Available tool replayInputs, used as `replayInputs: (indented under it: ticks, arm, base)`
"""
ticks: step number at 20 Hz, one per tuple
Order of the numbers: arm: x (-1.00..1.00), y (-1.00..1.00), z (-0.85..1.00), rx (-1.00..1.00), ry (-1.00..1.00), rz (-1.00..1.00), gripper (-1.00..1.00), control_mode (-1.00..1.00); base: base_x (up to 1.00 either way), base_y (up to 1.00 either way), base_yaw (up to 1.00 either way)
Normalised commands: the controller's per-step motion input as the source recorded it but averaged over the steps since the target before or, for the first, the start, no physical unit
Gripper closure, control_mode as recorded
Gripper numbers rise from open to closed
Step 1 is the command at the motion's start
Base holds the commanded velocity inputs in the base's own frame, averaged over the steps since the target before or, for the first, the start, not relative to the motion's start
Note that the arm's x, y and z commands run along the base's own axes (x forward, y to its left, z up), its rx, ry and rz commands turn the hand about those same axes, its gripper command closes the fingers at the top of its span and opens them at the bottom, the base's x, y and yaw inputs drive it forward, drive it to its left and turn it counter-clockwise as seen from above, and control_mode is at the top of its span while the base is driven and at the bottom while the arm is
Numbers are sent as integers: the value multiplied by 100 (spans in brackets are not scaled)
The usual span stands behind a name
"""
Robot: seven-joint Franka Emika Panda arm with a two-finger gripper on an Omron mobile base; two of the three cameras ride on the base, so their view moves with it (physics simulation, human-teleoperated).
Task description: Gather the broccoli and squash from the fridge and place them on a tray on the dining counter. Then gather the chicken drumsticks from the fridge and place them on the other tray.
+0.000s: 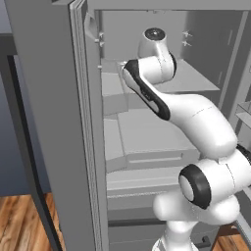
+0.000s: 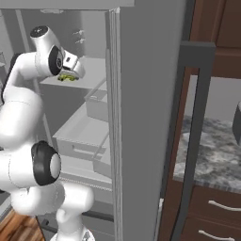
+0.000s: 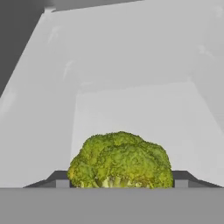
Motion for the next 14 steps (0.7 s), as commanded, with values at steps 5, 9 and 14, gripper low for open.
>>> replayInputs:
  ticks: [5, 9, 14]
  arm:
    - [-100, -32, 28, 9, -2, -6, 100, -100]
    - [-100, -30, 21, 5, 0, -6, 100, -100]
    - [-100, -29, 18, 1, 0, -2, 100, -100]
  base:
    - [0, 0, 0]
    - [0, 0, 0]
    - [0, 0, 0]
